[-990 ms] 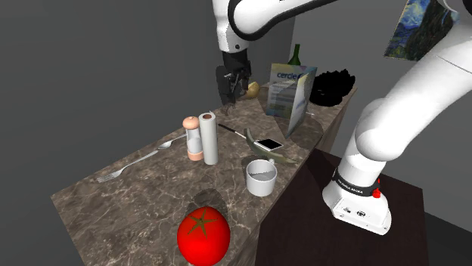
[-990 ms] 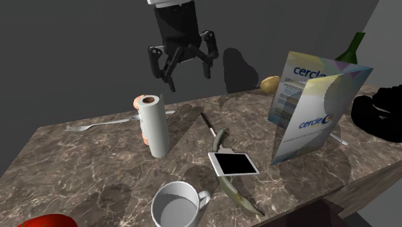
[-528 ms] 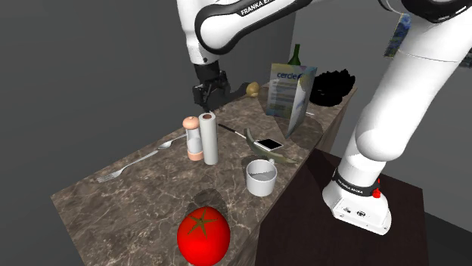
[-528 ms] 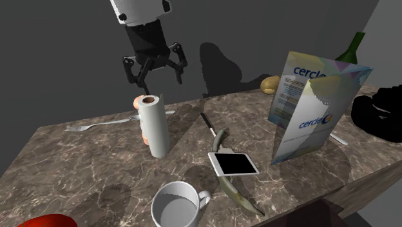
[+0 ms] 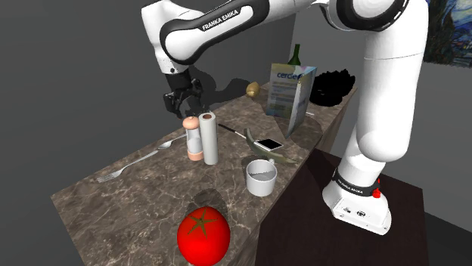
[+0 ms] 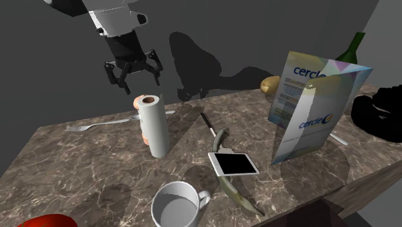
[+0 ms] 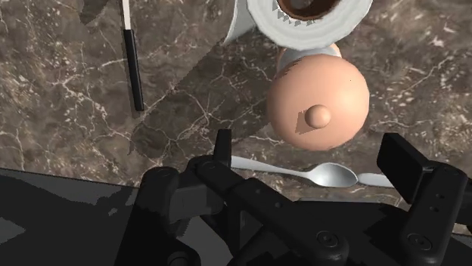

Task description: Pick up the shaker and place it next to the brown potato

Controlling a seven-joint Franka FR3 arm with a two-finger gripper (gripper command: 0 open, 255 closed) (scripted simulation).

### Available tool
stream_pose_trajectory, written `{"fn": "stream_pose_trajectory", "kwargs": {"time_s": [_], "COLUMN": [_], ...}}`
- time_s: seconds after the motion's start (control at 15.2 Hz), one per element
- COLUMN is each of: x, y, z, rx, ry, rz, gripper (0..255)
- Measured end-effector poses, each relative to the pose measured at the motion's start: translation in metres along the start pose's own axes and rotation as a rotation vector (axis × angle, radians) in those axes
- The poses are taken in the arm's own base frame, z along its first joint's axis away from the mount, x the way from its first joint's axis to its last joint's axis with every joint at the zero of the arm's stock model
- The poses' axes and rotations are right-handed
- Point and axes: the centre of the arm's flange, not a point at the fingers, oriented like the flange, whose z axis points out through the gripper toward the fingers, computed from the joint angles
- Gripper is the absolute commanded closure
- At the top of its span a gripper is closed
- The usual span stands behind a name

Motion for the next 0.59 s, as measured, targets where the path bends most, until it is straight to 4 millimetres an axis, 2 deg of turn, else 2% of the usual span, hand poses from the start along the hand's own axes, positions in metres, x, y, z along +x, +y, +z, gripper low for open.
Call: {"fn": "stream_pose_trajectory", "kwargs": {"time_s": [0.2, 0.59], "x": [0.007, 0.009], "y": [-0.012, -0.014], "z": [0.015, 0.041], "rx": [0.000, 0.000], "ry": [-0.001, -0.001], "rz": [0.008, 0.009], "gripper": [0, 0]}}
